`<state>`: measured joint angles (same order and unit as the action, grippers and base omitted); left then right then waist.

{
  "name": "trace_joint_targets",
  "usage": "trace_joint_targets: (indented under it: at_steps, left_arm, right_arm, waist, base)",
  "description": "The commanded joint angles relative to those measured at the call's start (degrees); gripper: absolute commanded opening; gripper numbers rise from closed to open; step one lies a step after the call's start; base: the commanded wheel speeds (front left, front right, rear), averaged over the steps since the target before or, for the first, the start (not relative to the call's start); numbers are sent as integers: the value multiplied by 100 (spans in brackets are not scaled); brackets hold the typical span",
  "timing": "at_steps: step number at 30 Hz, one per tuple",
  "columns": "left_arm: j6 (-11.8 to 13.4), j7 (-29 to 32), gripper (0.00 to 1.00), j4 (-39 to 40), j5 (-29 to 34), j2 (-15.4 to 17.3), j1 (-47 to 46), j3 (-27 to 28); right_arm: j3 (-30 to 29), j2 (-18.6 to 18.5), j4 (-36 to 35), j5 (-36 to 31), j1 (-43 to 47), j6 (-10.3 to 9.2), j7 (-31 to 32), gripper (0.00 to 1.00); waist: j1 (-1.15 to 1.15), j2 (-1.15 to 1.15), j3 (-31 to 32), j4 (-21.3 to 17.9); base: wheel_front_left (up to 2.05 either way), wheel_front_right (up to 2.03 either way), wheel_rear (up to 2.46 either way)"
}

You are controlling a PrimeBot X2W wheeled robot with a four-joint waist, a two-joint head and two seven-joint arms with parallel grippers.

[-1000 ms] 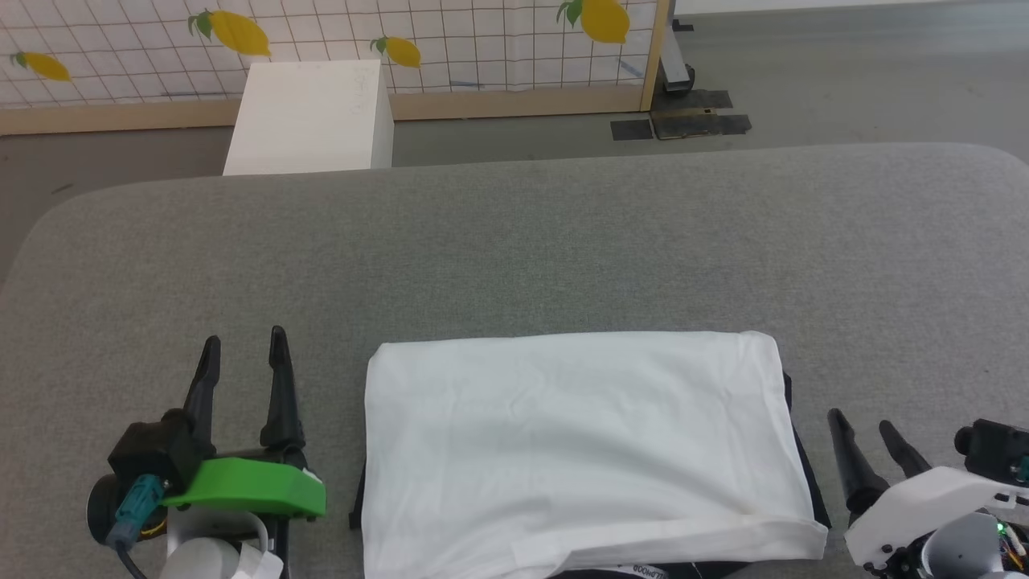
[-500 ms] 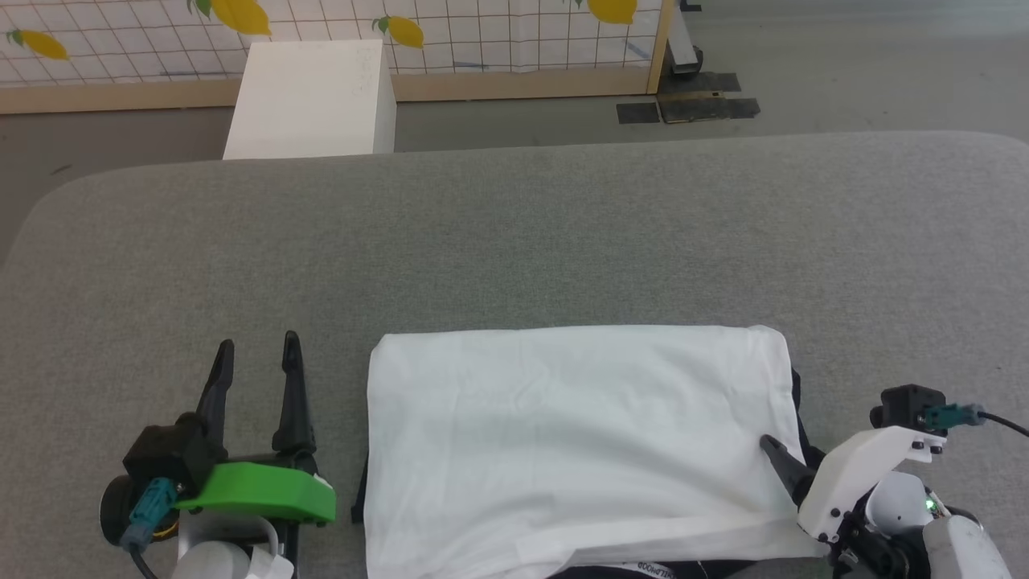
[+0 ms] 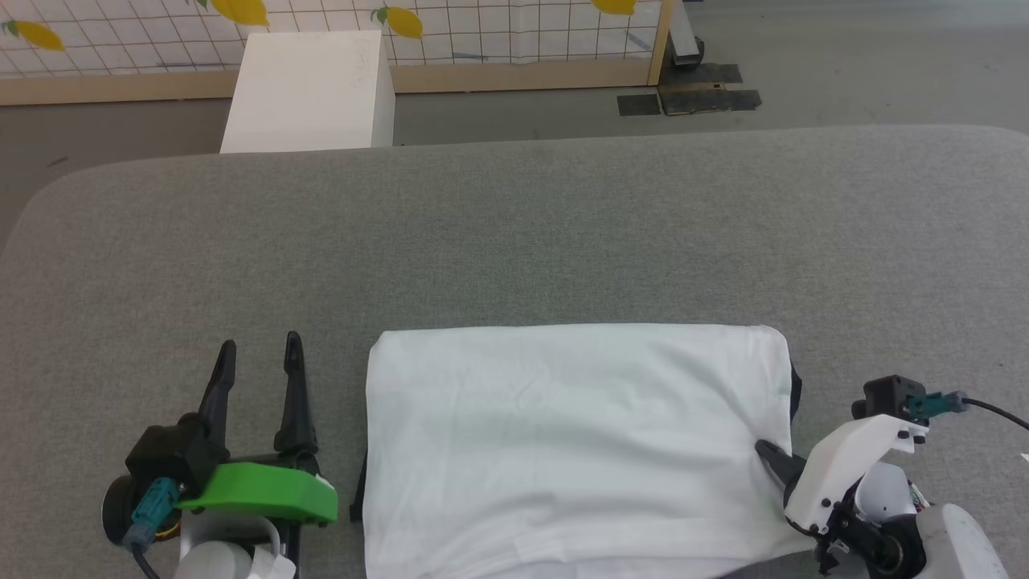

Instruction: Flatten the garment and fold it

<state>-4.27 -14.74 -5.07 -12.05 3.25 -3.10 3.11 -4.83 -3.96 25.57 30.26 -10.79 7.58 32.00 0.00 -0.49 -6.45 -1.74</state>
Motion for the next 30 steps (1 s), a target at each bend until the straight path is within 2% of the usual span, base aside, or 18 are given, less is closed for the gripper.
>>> trace_joint_targets:
  at_steps: [1, 6, 10, 19, 22, 26, 30]
  left_arm:
    - [-26, -26, 100, -24, 49, -31, -125, -4]
    - [-46, -26, 100, -58, 64, -33, -135, -23]
    - [-54, -26, 100, -62, 77, -34, -131, -17]
    - [-65, -26, 100, -33, 103, -36, -107, 9]
    - [-71, -26, 100, -35, 111, -36, -114, 13]
    - [-78, -26, 100, -54, 111, -36, -120, 10]
    - [-85, -26, 100, -86, 109, -36, -103, 9]
  right_arm:
    - [23, 108, 126, 3, 21, -9, -40, 0]
    - [-251, 108, 98, -122, -28, -9, -257, 0]
    - [-778, 108, -42, -481, -35, -9, -425, 0]
    - [-2295, 108, -781, -1755, 98, -9, -345, 0]
    - [-2625, 108, -1070, -2161, 116, -9, -283, 0]
    - [-2654, 108, -1434, -2440, 198, -9, -92, 0]
    - [-2202, 108, -2048, -2421, 448, -9, 172, 0]
  waist:
    - [0, 48, 4, -1]
    - [0, 48, 20, 2]
    - [0, 48, 23, -6]
    - [0, 48, -29, -65]
    - [0, 48, -50, -86]
    - [0, 48, -43, -106]
    - [0, 48, 3, -115]
  base:
    - [0, 0, 0]
    - [0, 0, 0]
    - [0, 0, 0]
    - [0, 0, 0]
    - [0, 0, 0]
    - [0, 0, 0]
    - [0, 0, 0]
